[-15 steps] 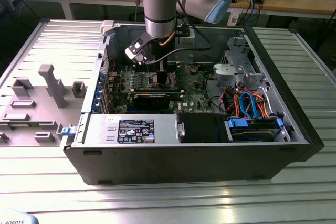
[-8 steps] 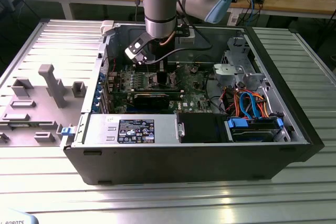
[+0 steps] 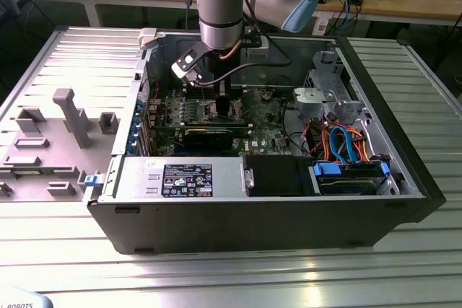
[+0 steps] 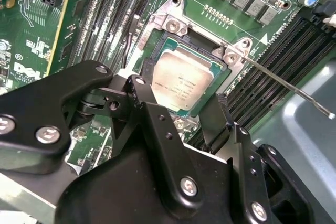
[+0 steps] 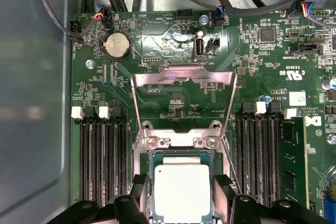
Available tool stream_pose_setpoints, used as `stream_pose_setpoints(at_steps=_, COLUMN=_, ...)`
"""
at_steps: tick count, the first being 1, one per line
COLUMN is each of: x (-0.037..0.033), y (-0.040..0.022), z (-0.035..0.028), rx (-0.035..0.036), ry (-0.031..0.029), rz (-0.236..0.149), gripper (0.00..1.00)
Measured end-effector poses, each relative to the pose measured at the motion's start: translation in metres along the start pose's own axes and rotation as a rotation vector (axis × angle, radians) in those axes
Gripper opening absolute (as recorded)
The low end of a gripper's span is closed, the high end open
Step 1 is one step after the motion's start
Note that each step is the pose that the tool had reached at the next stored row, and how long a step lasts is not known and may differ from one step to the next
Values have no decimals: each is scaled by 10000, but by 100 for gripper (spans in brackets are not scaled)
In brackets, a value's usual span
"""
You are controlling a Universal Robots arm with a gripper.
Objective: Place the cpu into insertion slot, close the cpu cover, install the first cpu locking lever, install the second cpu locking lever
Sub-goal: 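Place the cpu into insertion slot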
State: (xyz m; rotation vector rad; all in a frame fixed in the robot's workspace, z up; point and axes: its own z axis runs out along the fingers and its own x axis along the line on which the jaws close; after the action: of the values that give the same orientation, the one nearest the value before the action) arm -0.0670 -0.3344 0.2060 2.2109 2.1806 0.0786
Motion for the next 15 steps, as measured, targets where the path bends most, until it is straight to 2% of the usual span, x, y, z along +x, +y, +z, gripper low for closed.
stream_pose_setpoints(at_steps=5, x=2, y=8, z=-126, rx=109, ry=-1, rz=0, gripper=60)
stream_pose_setpoints(at_steps=6, x=3, y=11, z=-156, rx=182, ry=8, rz=3, gripper=47)
stream_pose_setpoints(at_steps=7, x=3, y=13, z=-163, rx=214, ry=10, rz=4, gripper=41)
stream_pose_setpoints(at_steps=10, x=3, y=14, z=-164, rx=217, ry=8, rz=3, gripper=23)
stream_pose_setpoints(at_steps=11, x=3, y=13, z=-164, rx=217, ry=8, rz=4, gripper=23)
stream_pose_setpoints(at_steps=12, x=3, y=13, z=-164, rx=217, ry=8, rz=4, gripper=17)
stream_pose_setpoints(at_steps=13, x=3, y=14, z=-164, rx=217, ry=8, rz=3, gripper=17)
stream_pose_setpoints(at_steps=14, x=3, y=14, z=-164, rx=217, ry=8, rz=3, gripper=11)
stream_pose_setpoints(at_steps=15, x=3, y=14, z=-164, rx=217, ry=8, rz=3, gripper=11)
